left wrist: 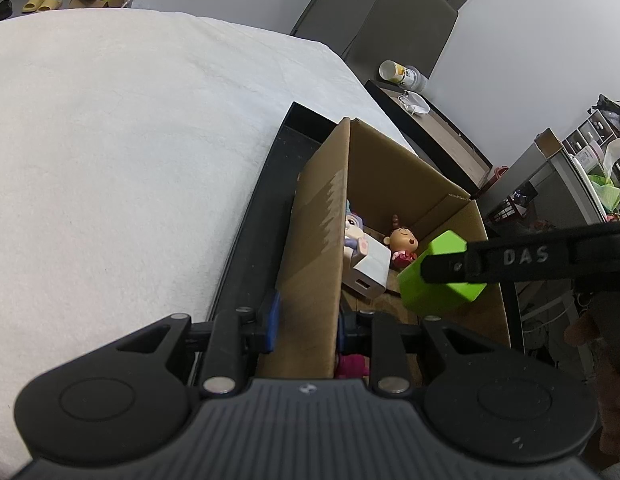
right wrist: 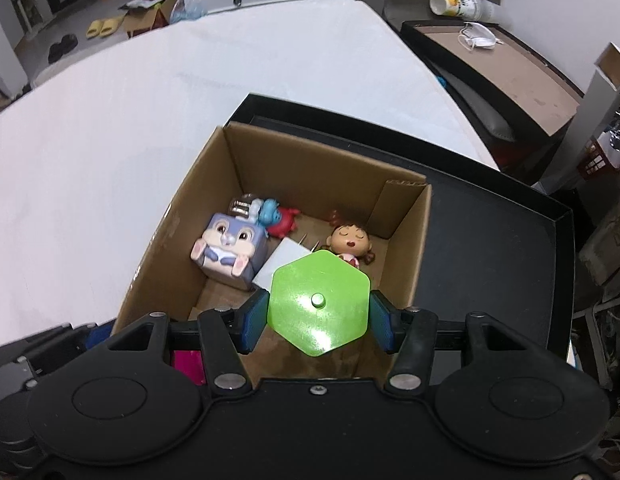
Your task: Organize rigid objects
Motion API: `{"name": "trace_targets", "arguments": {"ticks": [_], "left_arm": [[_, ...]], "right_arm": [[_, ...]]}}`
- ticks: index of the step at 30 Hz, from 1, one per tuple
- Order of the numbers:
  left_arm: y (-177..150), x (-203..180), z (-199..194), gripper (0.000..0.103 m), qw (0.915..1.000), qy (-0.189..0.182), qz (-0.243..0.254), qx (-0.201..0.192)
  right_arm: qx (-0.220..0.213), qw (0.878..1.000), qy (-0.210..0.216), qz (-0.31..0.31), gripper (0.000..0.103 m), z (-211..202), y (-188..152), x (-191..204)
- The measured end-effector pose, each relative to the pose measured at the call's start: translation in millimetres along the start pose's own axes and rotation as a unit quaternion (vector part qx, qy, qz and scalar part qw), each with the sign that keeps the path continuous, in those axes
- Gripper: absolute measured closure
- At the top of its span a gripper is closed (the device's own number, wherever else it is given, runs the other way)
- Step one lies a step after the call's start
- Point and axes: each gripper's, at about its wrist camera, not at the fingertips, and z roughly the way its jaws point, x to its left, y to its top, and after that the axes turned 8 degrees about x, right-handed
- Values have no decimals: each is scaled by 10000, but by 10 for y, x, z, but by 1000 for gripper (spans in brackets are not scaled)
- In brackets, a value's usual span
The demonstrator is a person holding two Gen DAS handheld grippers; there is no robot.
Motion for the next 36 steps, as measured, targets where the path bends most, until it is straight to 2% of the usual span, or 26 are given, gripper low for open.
{"name": "trace_targets", "arguments": {"ticks": [11,15,21,28,33,36], "left_arm": [[-3,22,9,78,10000,-28,-8,14],[-6,30,11,77,10000,-53,-5,15],[-1,41,10,77,10000,-68,8,32],[30,33,-10,77,9998,-78,-26,182],[86,-13,-128,77,9997,-15,-74,233],[128,-77,-273,77,9999,105,10,117]], "right_arm": [[245,9992,-216,-217,50,186,11,95],[290,9990,-277,-219,47,193,-2,91],[159,9997,-146,-71,47,42,-26,14],[-170,9990,275,296,46,-306,-162,-165],[-345,9967,451,577,43,-500,-318,-354],[-392,9949,530,766,43,-562,-428,-488]]}}
